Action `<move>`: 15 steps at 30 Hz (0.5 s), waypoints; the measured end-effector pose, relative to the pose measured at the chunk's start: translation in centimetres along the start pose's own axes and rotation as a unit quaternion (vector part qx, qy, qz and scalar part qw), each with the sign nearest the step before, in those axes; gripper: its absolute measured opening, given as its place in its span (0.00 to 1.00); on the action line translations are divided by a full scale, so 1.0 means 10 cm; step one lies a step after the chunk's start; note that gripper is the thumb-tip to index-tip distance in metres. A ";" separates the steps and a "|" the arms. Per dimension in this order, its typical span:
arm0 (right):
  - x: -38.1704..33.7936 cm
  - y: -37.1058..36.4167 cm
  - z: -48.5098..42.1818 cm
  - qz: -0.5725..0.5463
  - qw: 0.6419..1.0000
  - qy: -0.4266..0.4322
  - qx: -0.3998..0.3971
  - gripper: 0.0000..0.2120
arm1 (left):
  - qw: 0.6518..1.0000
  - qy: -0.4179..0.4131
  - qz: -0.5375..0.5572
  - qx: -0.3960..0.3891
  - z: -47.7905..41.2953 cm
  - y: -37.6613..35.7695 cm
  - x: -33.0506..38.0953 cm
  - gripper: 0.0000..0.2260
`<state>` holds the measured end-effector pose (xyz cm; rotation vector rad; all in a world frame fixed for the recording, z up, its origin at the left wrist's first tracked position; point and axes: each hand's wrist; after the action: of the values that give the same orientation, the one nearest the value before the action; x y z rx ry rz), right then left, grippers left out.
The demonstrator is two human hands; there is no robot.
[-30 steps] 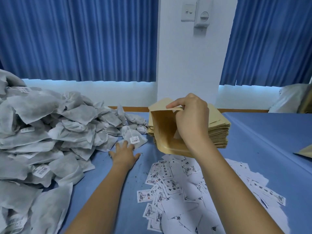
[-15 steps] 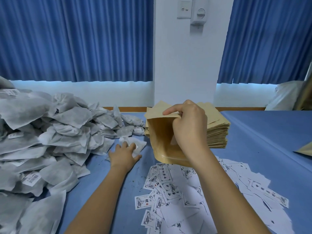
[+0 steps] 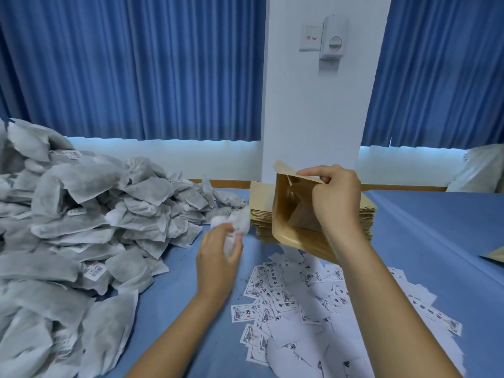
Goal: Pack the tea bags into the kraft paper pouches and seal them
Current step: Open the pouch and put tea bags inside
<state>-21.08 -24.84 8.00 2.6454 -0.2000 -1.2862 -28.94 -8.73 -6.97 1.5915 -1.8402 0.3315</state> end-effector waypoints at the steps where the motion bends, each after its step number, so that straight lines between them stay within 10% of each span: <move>1: 0.00 -0.01 0.02 0.009 1.000 0.003 -0.005 0.27 | 0.994 -0.031 0.094 0.056 0.04 0.07 0.24 0.08; 7: -0.03 -0.11 0.06 0.014 0.996 -0.018 -0.087 0.10 | 0.940 -0.264 0.214 0.000 0.28 0.23 1.20 0.14; 10: -0.02 -0.14 0.09 0.025 0.996 -0.004 -0.084 0.07 | 0.970 -0.073 0.223 -0.057 0.21 0.18 1.40 0.15; 15: 0.05 -0.17 0.12 0.049 0.998 -0.015 -0.046 0.16 | 0.895 0.214 0.389 -0.054 -0.06 0.03 1.59 0.15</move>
<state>-21.63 -23.45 6.49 2.5080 -0.2654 -1.2722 -29.48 -20.64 3.58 0.5635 -1.9989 0.8394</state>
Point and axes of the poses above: each hand's wrist, its own z-axis away from the middle knuckle, its own y-axis out of the back of the hand, x = y × z
